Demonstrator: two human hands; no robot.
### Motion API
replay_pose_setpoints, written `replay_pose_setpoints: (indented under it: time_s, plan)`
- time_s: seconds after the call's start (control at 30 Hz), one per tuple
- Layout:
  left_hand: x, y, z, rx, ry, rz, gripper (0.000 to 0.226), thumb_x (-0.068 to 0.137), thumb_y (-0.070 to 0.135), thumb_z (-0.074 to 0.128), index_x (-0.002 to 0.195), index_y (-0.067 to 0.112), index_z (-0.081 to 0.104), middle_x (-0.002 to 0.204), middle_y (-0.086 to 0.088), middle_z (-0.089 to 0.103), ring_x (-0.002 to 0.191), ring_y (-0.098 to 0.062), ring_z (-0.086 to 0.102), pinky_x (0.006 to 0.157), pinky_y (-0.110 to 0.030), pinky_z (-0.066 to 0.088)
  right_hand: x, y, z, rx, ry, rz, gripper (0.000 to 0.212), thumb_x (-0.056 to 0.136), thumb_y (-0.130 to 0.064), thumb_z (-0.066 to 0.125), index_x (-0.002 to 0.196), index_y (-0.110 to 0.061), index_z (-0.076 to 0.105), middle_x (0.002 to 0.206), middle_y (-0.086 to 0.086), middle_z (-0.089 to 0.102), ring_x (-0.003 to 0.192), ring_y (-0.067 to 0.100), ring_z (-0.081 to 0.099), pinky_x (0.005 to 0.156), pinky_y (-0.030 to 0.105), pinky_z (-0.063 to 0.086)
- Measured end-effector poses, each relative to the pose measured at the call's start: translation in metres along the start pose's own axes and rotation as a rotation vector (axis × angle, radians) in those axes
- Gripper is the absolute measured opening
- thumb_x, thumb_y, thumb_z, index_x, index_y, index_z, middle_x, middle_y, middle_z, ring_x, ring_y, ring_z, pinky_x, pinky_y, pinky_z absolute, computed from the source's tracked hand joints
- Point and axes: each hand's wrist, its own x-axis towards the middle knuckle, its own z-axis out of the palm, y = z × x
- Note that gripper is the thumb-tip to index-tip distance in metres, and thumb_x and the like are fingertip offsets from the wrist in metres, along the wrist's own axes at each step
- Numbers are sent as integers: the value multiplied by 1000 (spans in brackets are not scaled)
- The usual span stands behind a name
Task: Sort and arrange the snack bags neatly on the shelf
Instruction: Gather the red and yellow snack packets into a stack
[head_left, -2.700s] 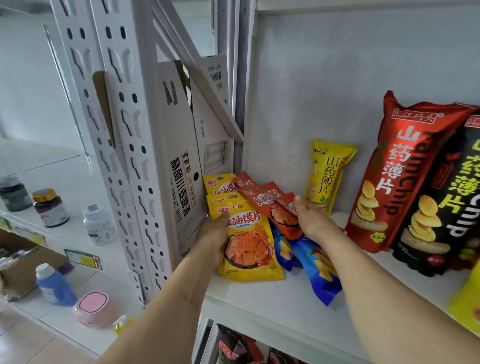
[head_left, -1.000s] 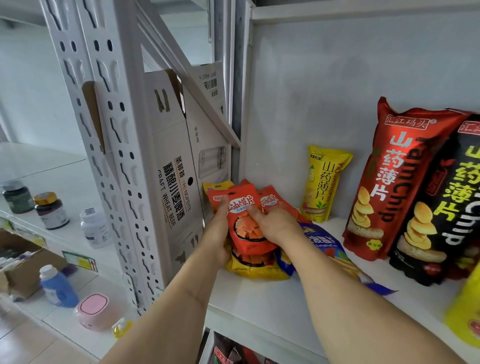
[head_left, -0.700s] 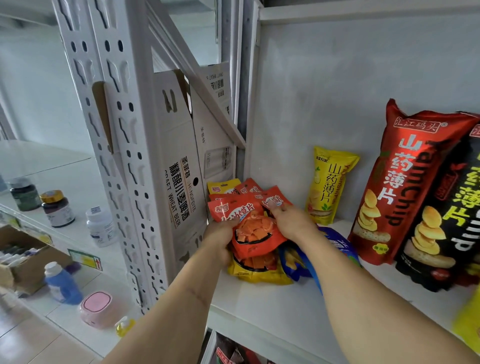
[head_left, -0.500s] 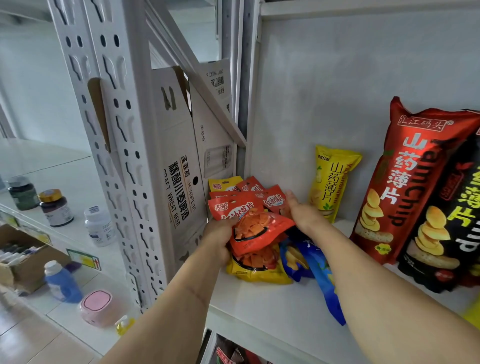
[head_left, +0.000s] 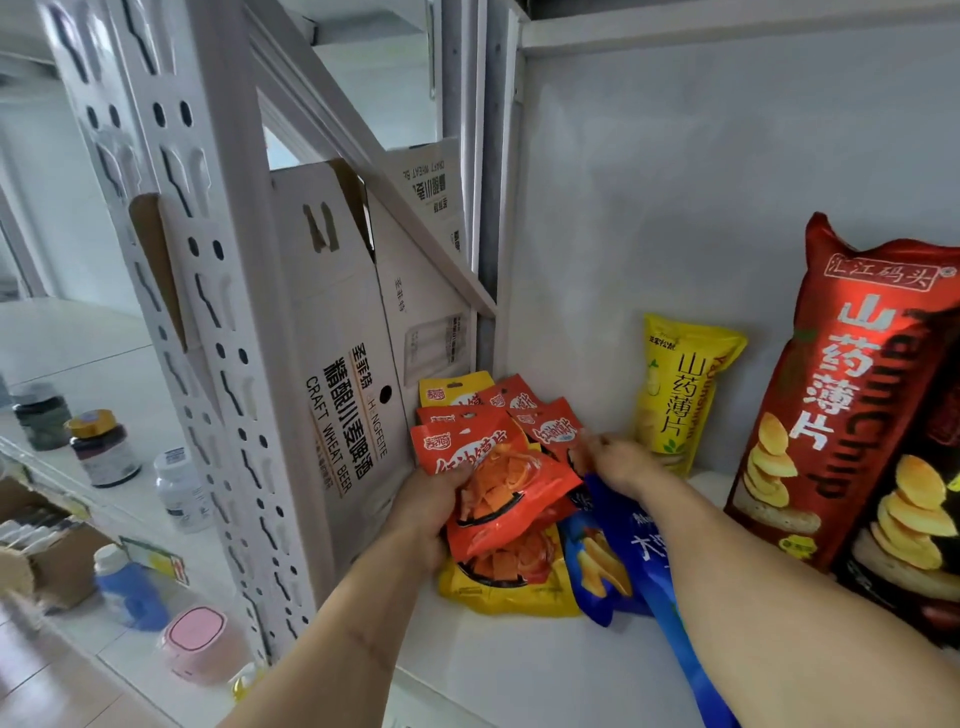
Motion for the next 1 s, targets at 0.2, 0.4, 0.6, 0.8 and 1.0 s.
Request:
replay_pose_setpoints:
  time_s: [0.2, 0.4, 0.6, 0.8, 1.0]
  plan:
    - [0, 3, -7, 13, 2, 18, 11, 96, 17, 64, 107, 14, 68, 97, -13, 77, 90, -34, 73, 84, -48, 58, 11, 0, 3, -36, -42, 85, 71, 94, -66, 40, 130, -6, 56, 131, 17, 60, 117, 33, 57, 97, 35, 43]
    - [-7, 9, -9, 42, 10, 53, 7, 98, 15, 62, 101, 16, 68, 92, -11, 77, 82, -30, 74, 67, -37, 58, 26, 3, 5, 332, 170, 6, 47, 85, -44, 72, 112, -6, 69, 114, 14, 71, 100, 32, 67, 94, 46, 52]
    - [-11, 11, -5, 94, 41, 106, 8, 99, 18, 60, 96, 21, 66, 94, -7, 75, 83, -26, 72, 67, -34, 57, -1, -25, -41, 552, 399, -68, 33, 93, -33, 66, 112, -6, 69, 111, 12, 71, 96, 28, 66, 78, 35, 53]
    - [-11, 13, 3, 64, 52, 77, 16, 98, 23, 62, 109, 15, 70, 97, -10, 77, 87, -30, 74, 83, -48, 60, -38, -45, -32, 511, 117, -58, 25, 89, -28, 72, 104, -9, 69, 99, 7, 73, 78, 20, 66, 69, 28, 52]
    - [-15, 16, 11, -62, -29, -3, 49, 94, 60, 53, 112, 18, 70, 98, -12, 78, 89, -32, 75, 87, -52, 58, -42, -53, -4, 281, 84, 15, 36, 78, -36, 78, 100, -9, 67, 97, 10, 72, 85, 29, 70, 83, 41, 58]
